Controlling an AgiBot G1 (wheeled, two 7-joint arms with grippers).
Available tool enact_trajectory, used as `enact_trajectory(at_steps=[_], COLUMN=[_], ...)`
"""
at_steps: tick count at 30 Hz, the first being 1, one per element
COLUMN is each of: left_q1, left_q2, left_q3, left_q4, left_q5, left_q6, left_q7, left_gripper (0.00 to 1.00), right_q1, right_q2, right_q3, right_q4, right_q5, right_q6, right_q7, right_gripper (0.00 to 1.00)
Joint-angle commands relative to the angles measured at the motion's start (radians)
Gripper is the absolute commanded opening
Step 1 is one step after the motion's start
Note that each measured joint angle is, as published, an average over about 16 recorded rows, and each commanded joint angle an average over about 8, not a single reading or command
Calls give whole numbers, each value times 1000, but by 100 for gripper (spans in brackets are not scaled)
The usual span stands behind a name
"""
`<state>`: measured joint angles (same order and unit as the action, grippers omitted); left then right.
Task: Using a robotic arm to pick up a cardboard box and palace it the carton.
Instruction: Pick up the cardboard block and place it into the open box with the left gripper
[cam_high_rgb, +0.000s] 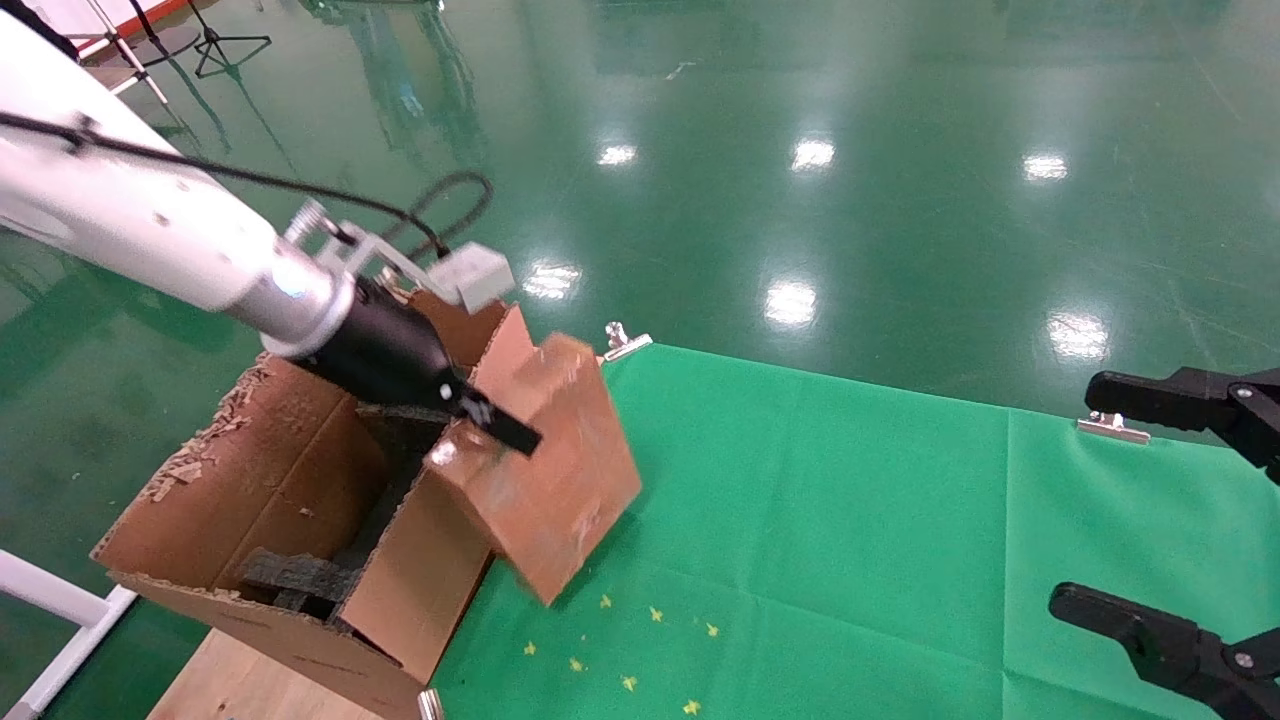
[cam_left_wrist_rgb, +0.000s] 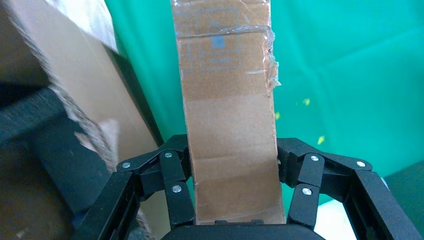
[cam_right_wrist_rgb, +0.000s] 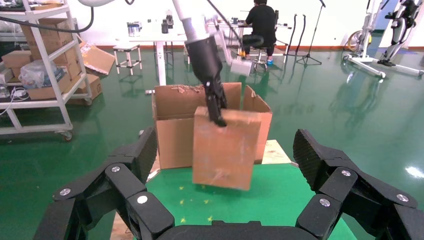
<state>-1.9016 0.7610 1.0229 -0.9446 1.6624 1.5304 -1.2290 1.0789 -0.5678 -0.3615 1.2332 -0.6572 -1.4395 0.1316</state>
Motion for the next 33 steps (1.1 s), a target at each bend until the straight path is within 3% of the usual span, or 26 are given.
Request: enact_trajectory(at_steps=[1,10,19,26,33], left_q1=[-11,-198,-347,-370,-320], left_q2=[-12,-79,-100,-123,-132], left_q3=[-11,-110,-91,-50,-31], left_q4=[-4,225,462,619,746], left_q5=[-12,-76,45,141,171], left_q6=[-5,-16,-67,-140,-211], left_q7=[4,163,333,439,542], left_gripper=[0,0,0,0,0], right_q1=[0,0,0,0,0], right_q2=[0,0,0,0,0], right_q3=[0,0,0,0,0], right_q4=[0,0,0,0,0], right_q5=[0,0,0,0,0], right_q6=[0,0,0,0,0], right_q7=[0,0,0,0,0], right_gripper=[100,100,100,100,100])
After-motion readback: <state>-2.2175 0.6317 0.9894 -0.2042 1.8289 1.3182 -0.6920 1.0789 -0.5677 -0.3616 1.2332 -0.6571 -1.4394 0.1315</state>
